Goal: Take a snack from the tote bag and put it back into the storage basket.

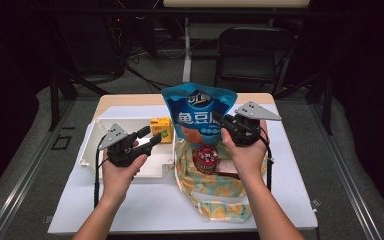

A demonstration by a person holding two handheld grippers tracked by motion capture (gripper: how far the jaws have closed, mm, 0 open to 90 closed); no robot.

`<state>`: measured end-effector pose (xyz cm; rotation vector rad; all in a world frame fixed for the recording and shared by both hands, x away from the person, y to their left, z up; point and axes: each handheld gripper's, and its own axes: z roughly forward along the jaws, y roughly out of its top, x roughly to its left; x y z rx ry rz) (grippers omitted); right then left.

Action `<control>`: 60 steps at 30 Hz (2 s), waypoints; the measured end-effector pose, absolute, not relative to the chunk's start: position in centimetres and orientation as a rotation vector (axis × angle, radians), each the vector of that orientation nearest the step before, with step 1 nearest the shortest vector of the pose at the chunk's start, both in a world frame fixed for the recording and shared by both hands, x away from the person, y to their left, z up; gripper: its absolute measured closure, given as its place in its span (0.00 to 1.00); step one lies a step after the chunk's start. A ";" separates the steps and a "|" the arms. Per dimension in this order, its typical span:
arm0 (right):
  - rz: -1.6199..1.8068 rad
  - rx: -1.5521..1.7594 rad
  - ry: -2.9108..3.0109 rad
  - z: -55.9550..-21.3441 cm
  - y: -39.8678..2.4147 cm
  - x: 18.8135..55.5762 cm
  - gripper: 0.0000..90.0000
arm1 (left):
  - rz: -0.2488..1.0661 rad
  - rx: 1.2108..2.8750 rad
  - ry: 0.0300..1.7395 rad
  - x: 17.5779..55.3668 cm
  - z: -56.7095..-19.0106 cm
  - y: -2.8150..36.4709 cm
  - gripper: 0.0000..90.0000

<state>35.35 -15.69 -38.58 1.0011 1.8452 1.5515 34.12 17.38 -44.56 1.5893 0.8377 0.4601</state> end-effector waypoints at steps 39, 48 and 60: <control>1.607 0.917 1.906 -38.7 -11.5 34.7 1.00 | 0.500 1.585 0.777 35.1 -39.7 13.6 0.60; 1.576 0.877 1.905 -38.9 -10.4 34.1 1.00 | 0.505 1.607 0.851 34.8 -39.1 13.4 0.97; 1.630 0.791 1.911 -39.0 -9.8 33.9 0.77 | 0.472 1.542 0.855 34.7 -38.7 15.8 1.00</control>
